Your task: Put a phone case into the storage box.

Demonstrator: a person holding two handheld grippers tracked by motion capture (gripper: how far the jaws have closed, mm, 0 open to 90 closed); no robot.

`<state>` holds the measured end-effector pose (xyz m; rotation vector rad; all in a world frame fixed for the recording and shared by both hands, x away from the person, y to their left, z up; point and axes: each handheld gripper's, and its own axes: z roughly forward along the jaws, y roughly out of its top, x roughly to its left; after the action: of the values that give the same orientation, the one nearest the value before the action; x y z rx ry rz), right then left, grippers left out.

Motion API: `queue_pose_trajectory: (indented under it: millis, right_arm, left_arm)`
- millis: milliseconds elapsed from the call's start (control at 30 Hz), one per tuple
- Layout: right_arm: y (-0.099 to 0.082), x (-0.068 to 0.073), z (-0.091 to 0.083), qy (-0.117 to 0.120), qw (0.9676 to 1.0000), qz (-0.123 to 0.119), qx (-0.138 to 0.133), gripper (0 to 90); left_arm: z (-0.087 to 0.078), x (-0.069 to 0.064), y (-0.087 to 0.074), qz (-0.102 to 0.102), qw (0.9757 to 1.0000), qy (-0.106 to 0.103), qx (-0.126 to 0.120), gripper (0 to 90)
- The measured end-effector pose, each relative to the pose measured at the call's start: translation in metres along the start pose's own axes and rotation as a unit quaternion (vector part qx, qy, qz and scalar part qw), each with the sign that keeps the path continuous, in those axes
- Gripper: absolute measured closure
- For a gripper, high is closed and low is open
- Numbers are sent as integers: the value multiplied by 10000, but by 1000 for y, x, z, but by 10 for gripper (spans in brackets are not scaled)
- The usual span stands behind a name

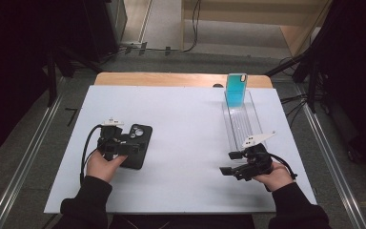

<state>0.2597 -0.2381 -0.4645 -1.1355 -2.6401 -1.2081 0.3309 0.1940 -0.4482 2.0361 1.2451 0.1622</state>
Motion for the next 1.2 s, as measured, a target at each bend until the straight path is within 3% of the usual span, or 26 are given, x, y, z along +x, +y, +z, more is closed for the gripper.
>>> queue_pose_trajectory:
  millis: [233, 533, 900, 1033, 1200]
  right_arm:
    - [0, 0, 0, -32, 10000, 15, 18, 225]
    - [-1, 0, 0, -44, 10000, 7, 29, 225]
    - [0, 0, 0, -51, 10000, 22, 47, 225]
    - [0, 0, 0, -51, 10000, 19, 52, 225]
    - [0, 0, 1, -56, 10000, 29, 52, 225]
  left_arm:
    - [14, 1, 5, -130, 9994, 314, -44, 132]
    - [29, 0, 3, 33, 9980, 622, 65, 133]
    - [38, 4, -4, -29, 9968, 731, 316, 132]
    - [38, 4, -5, 47, 9966, 755, 325, 130]
    - [40, 6, -6, 1, 9942, 955, 489, 130]
